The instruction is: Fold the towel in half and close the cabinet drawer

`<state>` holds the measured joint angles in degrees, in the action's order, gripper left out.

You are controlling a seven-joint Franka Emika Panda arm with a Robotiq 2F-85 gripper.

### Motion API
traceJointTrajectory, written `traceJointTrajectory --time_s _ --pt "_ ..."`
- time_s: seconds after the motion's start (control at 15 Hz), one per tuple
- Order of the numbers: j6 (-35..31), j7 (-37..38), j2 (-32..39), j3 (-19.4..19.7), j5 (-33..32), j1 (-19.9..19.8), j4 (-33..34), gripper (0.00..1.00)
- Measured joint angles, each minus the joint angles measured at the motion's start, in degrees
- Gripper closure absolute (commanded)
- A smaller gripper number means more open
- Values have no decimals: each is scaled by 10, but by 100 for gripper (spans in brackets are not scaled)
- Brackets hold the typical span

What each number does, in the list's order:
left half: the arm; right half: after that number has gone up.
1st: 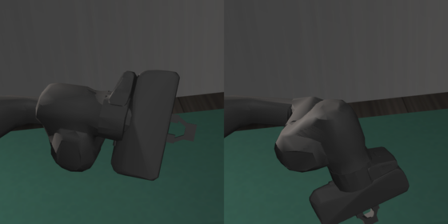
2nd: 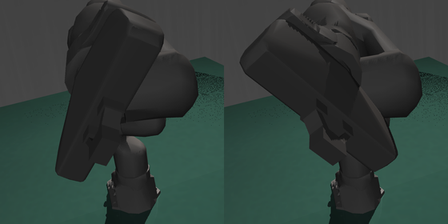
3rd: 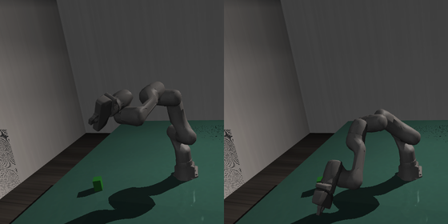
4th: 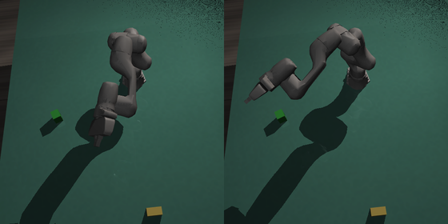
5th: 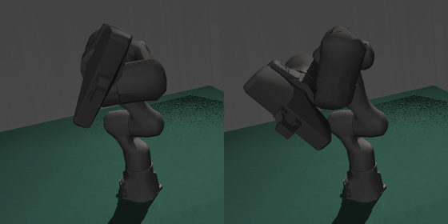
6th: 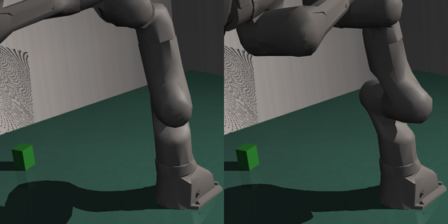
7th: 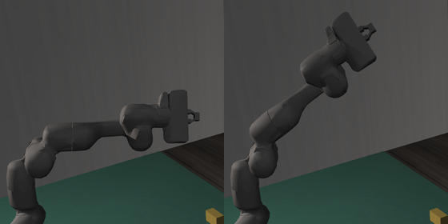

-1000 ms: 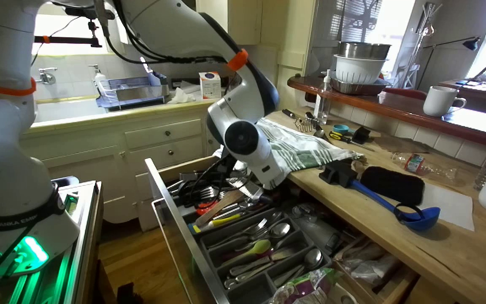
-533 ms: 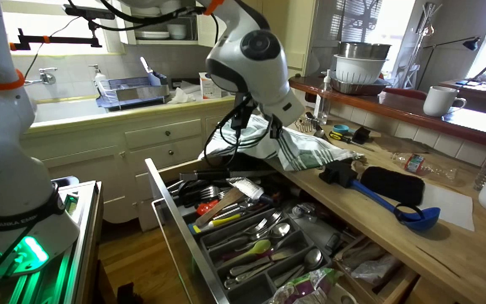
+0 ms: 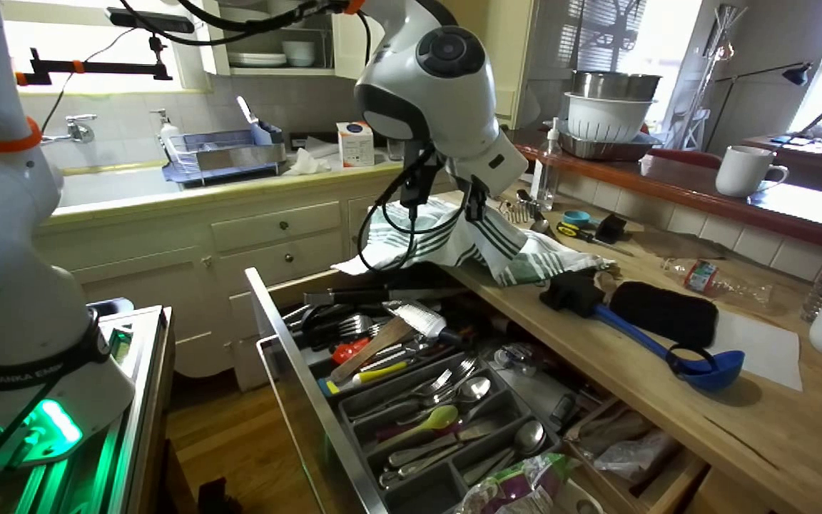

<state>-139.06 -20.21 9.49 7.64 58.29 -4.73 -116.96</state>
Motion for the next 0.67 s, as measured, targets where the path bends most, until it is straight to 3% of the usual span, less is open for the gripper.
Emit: traceJointTrajectory --time_s 0.27,0.67 --pt "-2 -19 11 -6 -1 -7 22 99" --pt "-2 -52 133 -38 -15 -19 205 99"
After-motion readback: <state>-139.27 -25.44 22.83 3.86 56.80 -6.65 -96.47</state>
